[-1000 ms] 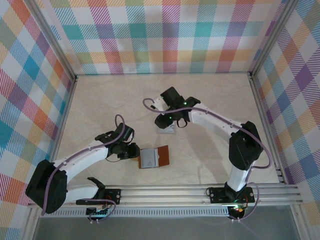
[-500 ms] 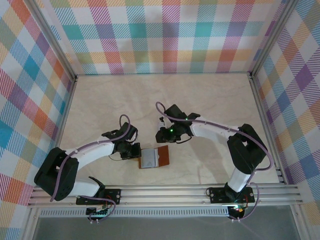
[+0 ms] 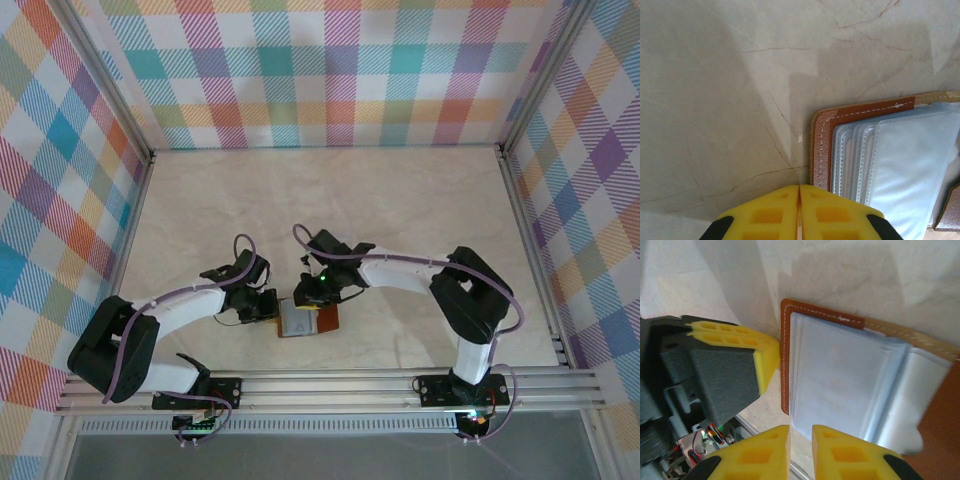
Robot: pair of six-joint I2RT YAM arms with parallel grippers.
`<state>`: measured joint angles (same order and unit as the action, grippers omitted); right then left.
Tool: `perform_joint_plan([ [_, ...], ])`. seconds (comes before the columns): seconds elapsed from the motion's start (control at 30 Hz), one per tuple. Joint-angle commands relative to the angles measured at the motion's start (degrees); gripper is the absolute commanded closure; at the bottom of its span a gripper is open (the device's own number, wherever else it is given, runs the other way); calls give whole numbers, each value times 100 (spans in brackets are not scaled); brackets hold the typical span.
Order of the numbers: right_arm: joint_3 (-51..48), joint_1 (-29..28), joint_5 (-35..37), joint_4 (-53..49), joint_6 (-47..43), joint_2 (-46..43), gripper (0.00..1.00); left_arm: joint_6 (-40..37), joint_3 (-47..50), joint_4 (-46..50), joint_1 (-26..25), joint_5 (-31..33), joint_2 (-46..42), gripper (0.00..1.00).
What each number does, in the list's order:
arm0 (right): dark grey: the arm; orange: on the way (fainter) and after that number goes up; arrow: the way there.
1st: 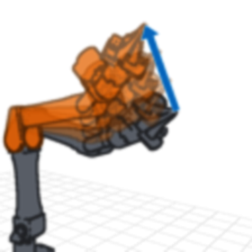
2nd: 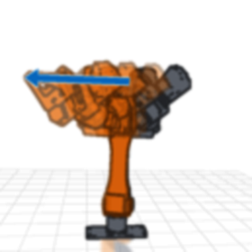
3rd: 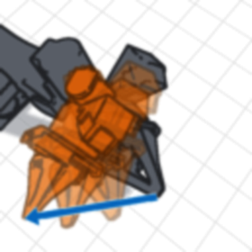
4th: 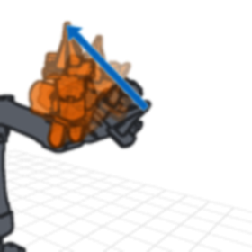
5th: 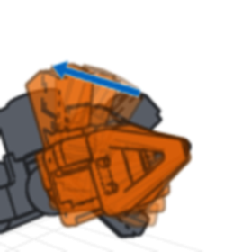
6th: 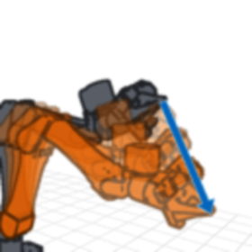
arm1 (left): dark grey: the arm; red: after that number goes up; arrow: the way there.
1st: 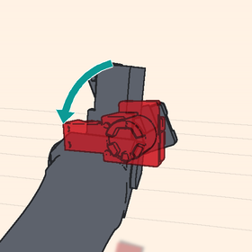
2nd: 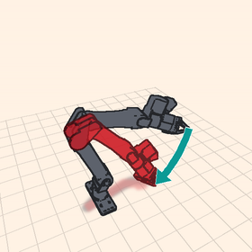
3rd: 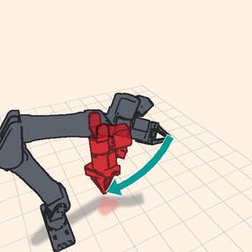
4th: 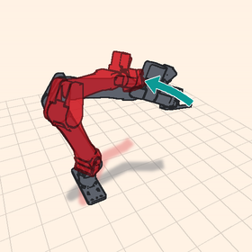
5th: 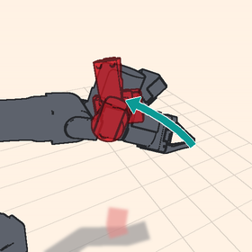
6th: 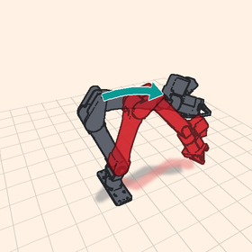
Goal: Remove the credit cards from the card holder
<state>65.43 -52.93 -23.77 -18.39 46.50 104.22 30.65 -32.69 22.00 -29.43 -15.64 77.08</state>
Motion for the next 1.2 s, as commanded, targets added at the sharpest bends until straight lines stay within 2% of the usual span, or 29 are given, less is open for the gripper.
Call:
perform_joint_plan([
  [0.0,260,-200,-129,158,340,267,80,55,257,87,51,-144,-15,90],
  [0.3,505,-454,92,5,487,681,80,20,315,77,51,-197,-29,90],
  [1.17,1792,-780,2378,-3375,222,999,37,-32,367,245,51,-216,-346,89],
])
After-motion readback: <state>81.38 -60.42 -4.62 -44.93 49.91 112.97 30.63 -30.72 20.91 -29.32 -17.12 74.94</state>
